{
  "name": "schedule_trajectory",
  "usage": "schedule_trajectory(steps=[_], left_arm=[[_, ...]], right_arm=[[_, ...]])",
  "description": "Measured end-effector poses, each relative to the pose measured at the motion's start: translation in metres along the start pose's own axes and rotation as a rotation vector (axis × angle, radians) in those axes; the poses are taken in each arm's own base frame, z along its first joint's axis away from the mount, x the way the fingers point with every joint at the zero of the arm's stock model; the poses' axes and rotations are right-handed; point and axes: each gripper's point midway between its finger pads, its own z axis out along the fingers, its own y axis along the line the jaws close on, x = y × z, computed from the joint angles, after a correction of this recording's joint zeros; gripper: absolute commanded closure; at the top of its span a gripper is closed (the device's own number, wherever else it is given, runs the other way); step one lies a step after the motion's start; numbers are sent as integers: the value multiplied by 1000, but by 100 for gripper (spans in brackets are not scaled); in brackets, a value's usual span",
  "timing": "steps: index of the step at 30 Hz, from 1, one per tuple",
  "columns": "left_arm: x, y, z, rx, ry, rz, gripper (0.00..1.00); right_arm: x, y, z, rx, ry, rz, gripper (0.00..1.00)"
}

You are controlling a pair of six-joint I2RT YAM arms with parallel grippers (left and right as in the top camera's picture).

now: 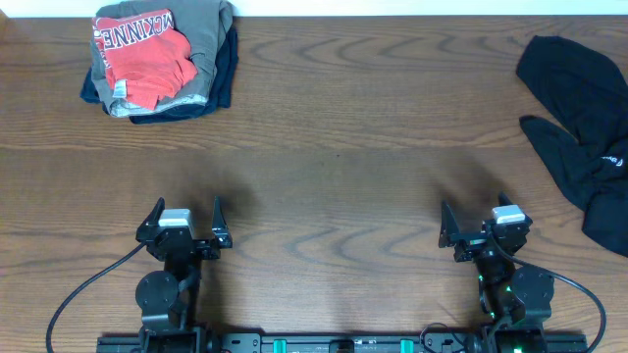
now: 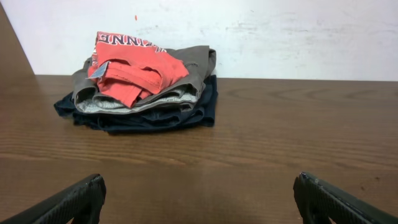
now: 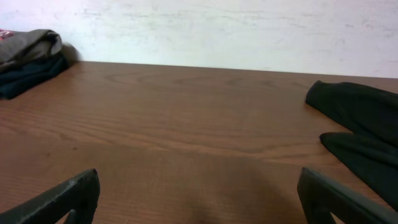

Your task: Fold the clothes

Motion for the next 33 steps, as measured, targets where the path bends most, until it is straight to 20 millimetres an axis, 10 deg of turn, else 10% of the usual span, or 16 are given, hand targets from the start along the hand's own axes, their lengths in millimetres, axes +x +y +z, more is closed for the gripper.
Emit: schedule_trajectory(steps=[33], left_arm=[[-3, 0, -1, 0, -13, 1, 2]], right_arm=[[0, 0, 0, 0, 0, 0, 1]])
